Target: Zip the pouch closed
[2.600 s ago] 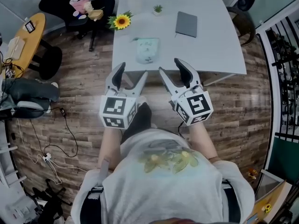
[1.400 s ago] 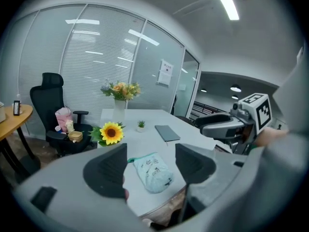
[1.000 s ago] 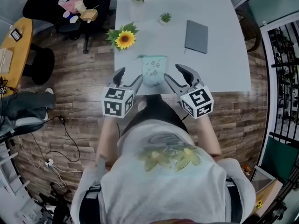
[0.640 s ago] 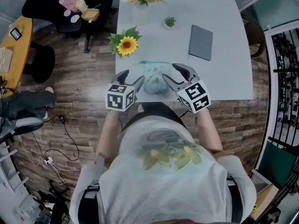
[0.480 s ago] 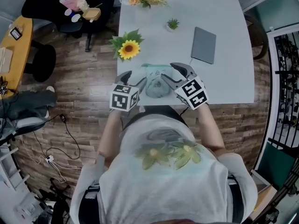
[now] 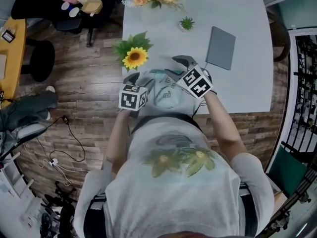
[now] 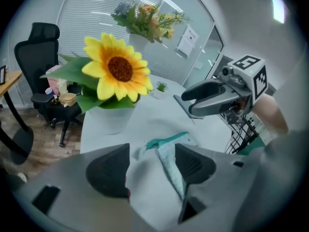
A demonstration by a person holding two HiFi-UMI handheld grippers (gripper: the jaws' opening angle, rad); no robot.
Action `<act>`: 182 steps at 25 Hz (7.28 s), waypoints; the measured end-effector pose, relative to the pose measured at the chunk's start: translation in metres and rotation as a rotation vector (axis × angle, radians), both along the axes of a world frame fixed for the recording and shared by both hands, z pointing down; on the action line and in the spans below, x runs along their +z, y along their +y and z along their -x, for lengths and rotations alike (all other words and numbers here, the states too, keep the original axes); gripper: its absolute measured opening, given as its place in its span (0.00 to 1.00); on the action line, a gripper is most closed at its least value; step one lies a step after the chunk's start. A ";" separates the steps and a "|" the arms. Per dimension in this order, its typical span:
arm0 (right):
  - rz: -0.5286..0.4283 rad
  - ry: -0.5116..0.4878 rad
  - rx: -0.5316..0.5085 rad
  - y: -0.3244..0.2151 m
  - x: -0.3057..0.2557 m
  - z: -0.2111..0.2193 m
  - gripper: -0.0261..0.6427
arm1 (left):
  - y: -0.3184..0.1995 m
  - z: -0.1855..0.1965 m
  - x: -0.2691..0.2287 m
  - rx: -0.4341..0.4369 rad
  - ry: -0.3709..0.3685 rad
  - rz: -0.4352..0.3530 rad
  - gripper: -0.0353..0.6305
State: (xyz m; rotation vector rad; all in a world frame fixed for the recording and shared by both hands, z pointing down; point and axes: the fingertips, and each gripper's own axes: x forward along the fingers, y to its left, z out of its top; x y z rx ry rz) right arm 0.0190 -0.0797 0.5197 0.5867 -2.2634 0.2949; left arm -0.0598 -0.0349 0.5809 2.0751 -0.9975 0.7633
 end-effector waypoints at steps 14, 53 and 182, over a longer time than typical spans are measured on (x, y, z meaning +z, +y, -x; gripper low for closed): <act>0.154 0.001 -0.199 -0.020 0.071 0.037 0.39 | -0.016 -0.002 0.037 0.081 -0.096 0.033 0.32; 0.033 0.279 -0.693 0.009 0.107 0.063 0.23 | -0.013 -0.009 0.051 0.424 -0.361 -0.185 0.09; -0.126 0.472 -0.869 0.024 0.103 0.008 0.07 | -0.021 -0.007 0.061 0.181 -0.309 0.029 0.09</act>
